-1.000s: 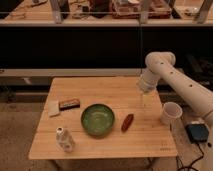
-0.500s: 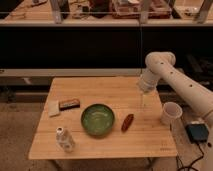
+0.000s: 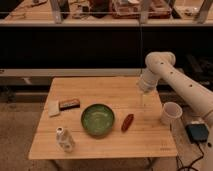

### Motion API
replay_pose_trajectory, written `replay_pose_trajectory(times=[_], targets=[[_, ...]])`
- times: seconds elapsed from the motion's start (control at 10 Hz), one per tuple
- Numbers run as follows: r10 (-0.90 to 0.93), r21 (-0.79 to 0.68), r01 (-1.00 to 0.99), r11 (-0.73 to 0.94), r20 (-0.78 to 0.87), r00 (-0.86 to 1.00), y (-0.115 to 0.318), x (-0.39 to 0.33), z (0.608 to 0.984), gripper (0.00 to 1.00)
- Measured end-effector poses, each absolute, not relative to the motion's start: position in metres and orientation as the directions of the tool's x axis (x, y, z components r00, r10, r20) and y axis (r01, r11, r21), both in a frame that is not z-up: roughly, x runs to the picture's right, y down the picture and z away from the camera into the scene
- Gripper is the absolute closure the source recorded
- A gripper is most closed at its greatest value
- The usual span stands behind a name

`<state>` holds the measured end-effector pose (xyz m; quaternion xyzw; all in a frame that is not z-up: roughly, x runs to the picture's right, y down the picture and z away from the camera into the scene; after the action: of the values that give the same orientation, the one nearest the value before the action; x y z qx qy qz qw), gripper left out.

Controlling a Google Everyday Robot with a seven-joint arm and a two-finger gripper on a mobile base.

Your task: Place the pepper in the ceramic cup

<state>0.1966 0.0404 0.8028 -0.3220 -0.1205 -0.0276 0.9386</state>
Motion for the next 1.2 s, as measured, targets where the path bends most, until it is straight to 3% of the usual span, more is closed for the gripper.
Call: replay_pose_trajectory(times=[0.3, 0.7, 1.2], targets=[[-0.003, -0.583, 0.156, 0.797, 0.254, 0.967, 0.044, 0.199, 0.806, 0.2], [-0.227, -0.421, 0.39, 0.819, 0.387, 0.894, 0.078, 0.198, 0.815, 0.2], [-0.351, -0.347, 0.527, 0.776, 0.456, 0.818, 0.111, 0.182, 0.814, 0.2]])
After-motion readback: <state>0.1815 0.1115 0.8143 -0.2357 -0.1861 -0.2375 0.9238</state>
